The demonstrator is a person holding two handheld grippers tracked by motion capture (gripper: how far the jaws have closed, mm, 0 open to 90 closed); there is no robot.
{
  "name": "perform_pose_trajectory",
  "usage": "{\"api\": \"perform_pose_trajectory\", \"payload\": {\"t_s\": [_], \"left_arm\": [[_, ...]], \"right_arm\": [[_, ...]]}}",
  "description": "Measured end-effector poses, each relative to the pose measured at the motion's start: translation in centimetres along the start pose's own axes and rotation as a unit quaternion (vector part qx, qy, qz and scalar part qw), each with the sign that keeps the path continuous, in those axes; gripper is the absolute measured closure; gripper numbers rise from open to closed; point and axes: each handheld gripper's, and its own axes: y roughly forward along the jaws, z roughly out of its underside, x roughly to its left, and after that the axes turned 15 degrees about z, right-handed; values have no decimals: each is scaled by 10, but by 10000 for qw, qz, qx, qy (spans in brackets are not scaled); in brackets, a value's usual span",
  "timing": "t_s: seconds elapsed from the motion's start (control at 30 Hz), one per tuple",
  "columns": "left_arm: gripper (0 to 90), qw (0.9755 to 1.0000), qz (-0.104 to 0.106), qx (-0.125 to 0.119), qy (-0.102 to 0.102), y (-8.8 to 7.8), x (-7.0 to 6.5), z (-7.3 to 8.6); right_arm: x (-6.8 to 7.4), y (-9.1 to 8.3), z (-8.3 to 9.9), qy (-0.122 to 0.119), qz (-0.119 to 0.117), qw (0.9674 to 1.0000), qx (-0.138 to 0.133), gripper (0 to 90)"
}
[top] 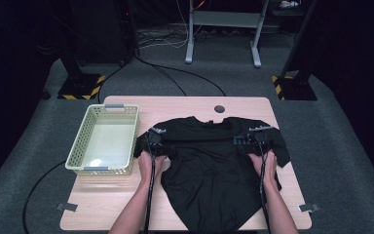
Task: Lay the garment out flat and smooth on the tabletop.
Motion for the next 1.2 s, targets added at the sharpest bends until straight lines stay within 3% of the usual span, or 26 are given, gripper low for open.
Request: {"api": "perform_pose_trajectory", "payload": {"t_s": [0.1, 0.33, 0.53, 0.67, 0.77, 0.83, 0.93, 1.03, 1.13, 1.2], "left_arm": [[51, 9999, -59, 99, -58, 12, 9, -18], [45, 9994, -112, 300, -163, 26, 25, -45], [38, 9989, -129, 417, -194, 30, 31, -53], [16, 9990, -154, 308, -293, 18, 28, -48], [12, 9996, 37, 87, -281, 1, 15, -41], [12, 9998, 201, -11, -81, -12, 0, -37], [13, 9982, 500, -138, 291, -32, -29, -22], [15, 9943, 784, -100, 719, -45, -58, 6], [20, 9917, 948, 16, 863, -46, -74, 37], [20, 9914, 910, 165, 929, -42, -78, 54]], "right_arm": [[0, 12, -17, 14, 25, 9999, 102, 2], [-1, 29, -41, 156, 134, 9995, 226, 6], [-2, 33, -47, 201, 139, 9993, 277, 2], [-5, 18, -39, 215, 43, 9997, 76, 0], [-13, -2, -30, 334, -99, 9994, -70, 0], [-17, -17, -22, 325, -165, 9993, -103, 0], [-17, -38, -5, 207, -264, 9991, -254, 2], [-3, -54, 20, 46, -328, 9990, -303, 4], [14, -63, 47, -28, -491, 9980, -408, 6], [25, -63, 60, -199, -437, 9983, -319, 4]]}}
